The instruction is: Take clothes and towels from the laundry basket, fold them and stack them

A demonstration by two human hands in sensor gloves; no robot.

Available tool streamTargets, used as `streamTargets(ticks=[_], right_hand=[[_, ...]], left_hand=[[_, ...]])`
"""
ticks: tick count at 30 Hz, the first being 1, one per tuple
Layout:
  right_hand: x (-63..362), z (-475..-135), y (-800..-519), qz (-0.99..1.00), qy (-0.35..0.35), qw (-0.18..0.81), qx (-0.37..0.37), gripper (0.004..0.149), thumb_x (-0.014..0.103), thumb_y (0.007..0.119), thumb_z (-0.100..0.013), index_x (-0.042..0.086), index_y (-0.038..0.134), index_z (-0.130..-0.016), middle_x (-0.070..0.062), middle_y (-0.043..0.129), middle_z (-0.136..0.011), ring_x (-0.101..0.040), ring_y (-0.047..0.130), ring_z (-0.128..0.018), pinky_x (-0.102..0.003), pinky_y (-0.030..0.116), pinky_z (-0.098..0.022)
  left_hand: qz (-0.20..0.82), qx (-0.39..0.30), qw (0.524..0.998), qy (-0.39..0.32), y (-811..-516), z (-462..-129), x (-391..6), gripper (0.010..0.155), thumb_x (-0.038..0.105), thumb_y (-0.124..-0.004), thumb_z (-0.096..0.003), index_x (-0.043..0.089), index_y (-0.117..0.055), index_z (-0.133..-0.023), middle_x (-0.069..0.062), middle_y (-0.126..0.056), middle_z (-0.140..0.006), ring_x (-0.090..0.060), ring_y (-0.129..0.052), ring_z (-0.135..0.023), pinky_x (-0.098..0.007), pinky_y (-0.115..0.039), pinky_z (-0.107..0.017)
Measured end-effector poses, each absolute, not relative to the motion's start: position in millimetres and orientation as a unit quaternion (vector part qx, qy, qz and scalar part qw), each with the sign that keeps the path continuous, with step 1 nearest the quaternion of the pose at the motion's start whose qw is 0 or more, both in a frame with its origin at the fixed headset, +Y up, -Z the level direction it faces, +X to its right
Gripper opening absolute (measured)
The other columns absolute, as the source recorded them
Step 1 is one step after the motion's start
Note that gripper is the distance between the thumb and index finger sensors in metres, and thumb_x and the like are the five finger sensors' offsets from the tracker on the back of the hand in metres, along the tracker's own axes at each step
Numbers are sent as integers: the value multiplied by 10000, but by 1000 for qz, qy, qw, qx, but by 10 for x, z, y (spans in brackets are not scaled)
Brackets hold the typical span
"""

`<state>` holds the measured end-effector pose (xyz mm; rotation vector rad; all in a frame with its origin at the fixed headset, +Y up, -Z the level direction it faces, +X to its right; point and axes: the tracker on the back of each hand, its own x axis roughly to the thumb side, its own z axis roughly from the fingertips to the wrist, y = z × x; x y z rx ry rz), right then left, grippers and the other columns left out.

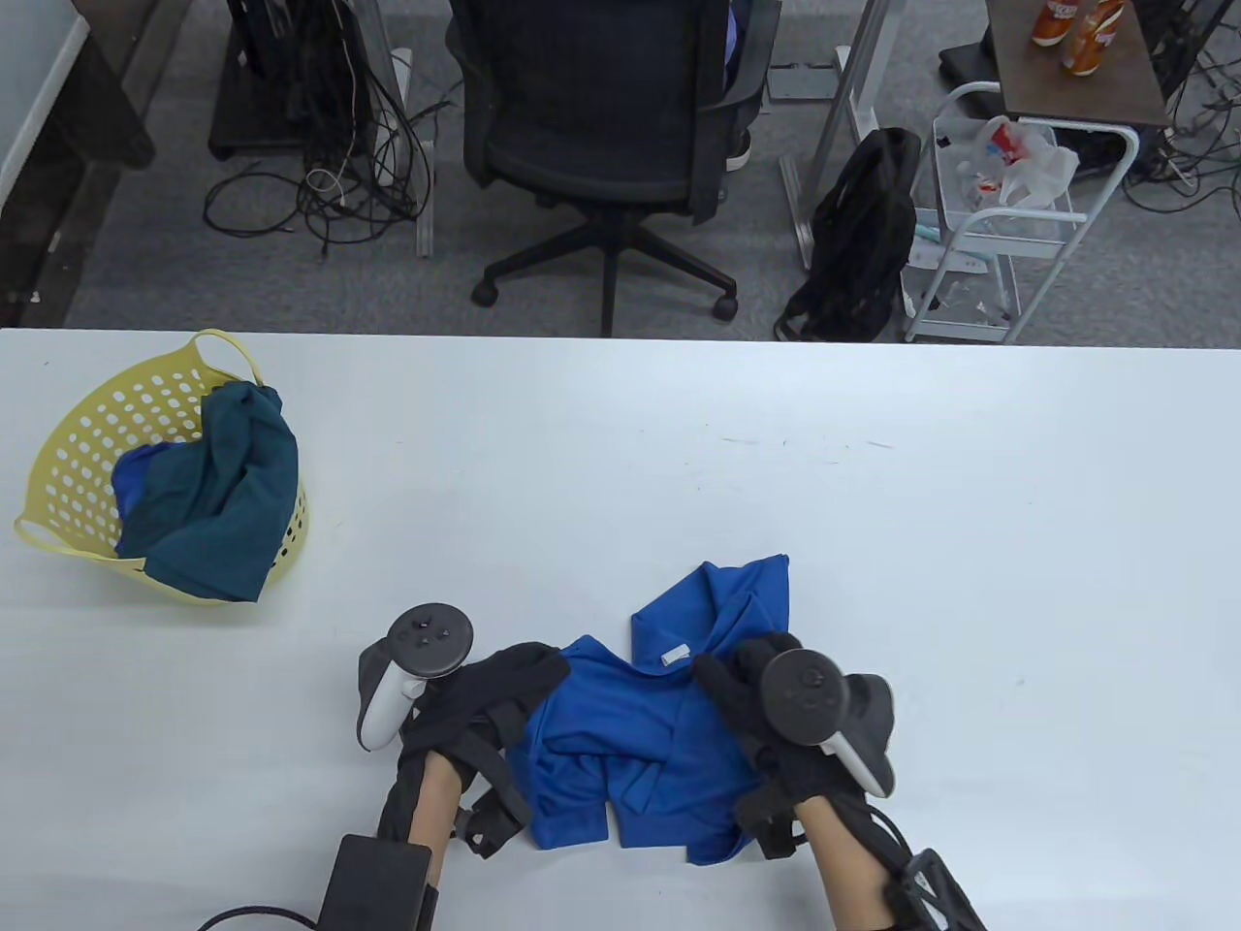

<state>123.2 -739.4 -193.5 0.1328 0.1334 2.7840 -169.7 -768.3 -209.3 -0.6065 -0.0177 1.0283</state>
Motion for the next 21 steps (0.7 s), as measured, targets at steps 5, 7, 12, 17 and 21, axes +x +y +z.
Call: streamTargets(ticks=[5,7,12,17,21], right_hand=[[1116,-2008,-7617,995,83,42,33,658,491,733,-623,-73,730,-962,-365,636,-1014,-457,804,-746,-594,743,-555],[1260,-2018,-7567,989,55,132,27,442,334,767,-624,-11,800,-899,-346,697,-989,-462,842,-723,-601,762,-542],[1654,-2037,-7442,943,70,326,12,395,203,775,-602,-54,757,-902,-371,721,-966,-422,897,-711,-561,810,-533],[1921,-2058,-7322,927,63,370,13,510,61,759,-572,166,626,-1053,-267,740,-985,-351,914,-610,-502,821,-471],[1983,-2076,-7275,935,89,340,41,541,4,706,-571,255,681,-1050,-251,663,-1085,-386,880,-658,-551,785,-500]], left_hand=[[442,-301,845,-27,-7620,-2090,-1734,1012,658,-787,-515,39,-398,-1214,-275,-691,-1134,-386,-883,-879,-584,-745,-650],[353,-320,878,-47,-7567,-2097,-1732,1104,631,-841,-489,25,-292,-1231,-300,-580,-1192,-417,-801,-964,-613,-703,-688],[221,-318,922,-8,-7563,-2098,-1680,1017,533,-888,-508,55,-358,-1233,-333,-530,-1214,-460,-726,-1020,-643,-665,-705],[158,-319,934,13,-7571,-2095,-1653,872,479,-899,-519,96,-508,-1198,-229,-688,-1148,-355,-880,-906,-559,-761,-660],[119,-310,943,32,-7603,-2092,-1624,866,496,-897,-511,92,-542,-1189,-198,-720,-1109,-335,-876,-890,-558,-753,-662]])
